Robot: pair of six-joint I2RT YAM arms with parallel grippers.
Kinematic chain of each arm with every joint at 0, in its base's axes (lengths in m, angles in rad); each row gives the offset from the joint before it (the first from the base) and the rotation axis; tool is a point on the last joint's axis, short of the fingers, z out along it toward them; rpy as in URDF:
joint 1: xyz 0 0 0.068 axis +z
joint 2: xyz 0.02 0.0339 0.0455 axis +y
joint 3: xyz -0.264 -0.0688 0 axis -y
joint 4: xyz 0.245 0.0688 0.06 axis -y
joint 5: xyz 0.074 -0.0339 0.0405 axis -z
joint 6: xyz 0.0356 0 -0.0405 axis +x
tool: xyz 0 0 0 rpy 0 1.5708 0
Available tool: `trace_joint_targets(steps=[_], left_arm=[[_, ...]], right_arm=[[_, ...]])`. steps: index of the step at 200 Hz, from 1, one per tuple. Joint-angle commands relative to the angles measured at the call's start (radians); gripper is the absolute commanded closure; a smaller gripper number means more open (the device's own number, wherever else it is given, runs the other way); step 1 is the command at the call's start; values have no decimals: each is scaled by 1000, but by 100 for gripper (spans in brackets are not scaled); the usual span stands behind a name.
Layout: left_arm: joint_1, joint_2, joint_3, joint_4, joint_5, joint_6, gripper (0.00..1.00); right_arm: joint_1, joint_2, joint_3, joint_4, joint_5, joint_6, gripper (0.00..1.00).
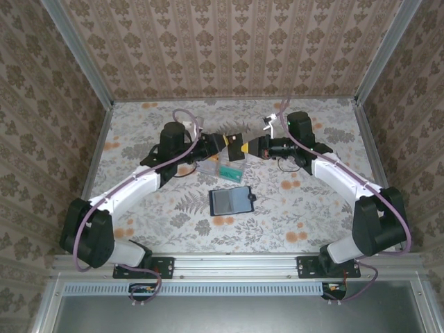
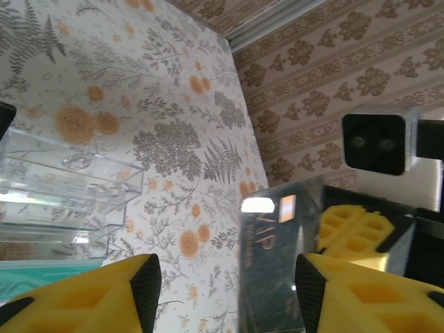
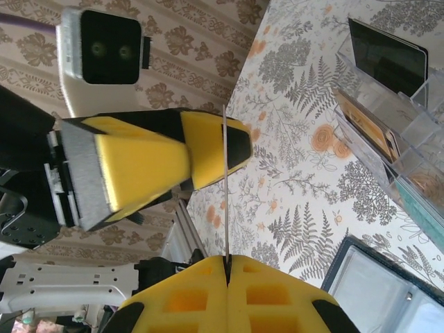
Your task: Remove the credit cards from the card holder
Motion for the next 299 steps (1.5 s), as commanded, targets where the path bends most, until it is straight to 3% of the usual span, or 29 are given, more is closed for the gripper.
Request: trace_joint_targets(steps=[1,54,73,93,120,152,179,198,222,251,299], left_arm=[[0,-3,-1,104,52,-34,42],[-5,51,5,171,136,-61,51],[-5,57,3,200,153,-72,61],[-1,55,-11,257,160,-97,81],[2,53,-39,358,137,-164,98],[2,51,-67,426,50,-220,100],[4,48,-84,434,1,-239,100],[10,44,-103,427,-21,-248,100],[31,21,-130,322,-59,-218,73],[45,-35,-128,-1,-188,-80,42],[79,-141,-140,-362,-397,45,14]], right_arm=[[-4,16,39,35,-24,28,100],[2,17,27,150,-98,116,100],[3,19,28,156,-104,127,100],[2,25,21,187,-100,165,100],[14,28,-12,304,-74,294,82],[51,31,-49,440,-6,445,77],[67,44,-80,561,57,548,84],[66,51,-71,539,91,535,100],[73,60,-8,359,121,376,100],[108,93,132,9,189,40,100],[197,232,376,-357,399,-377,100]])
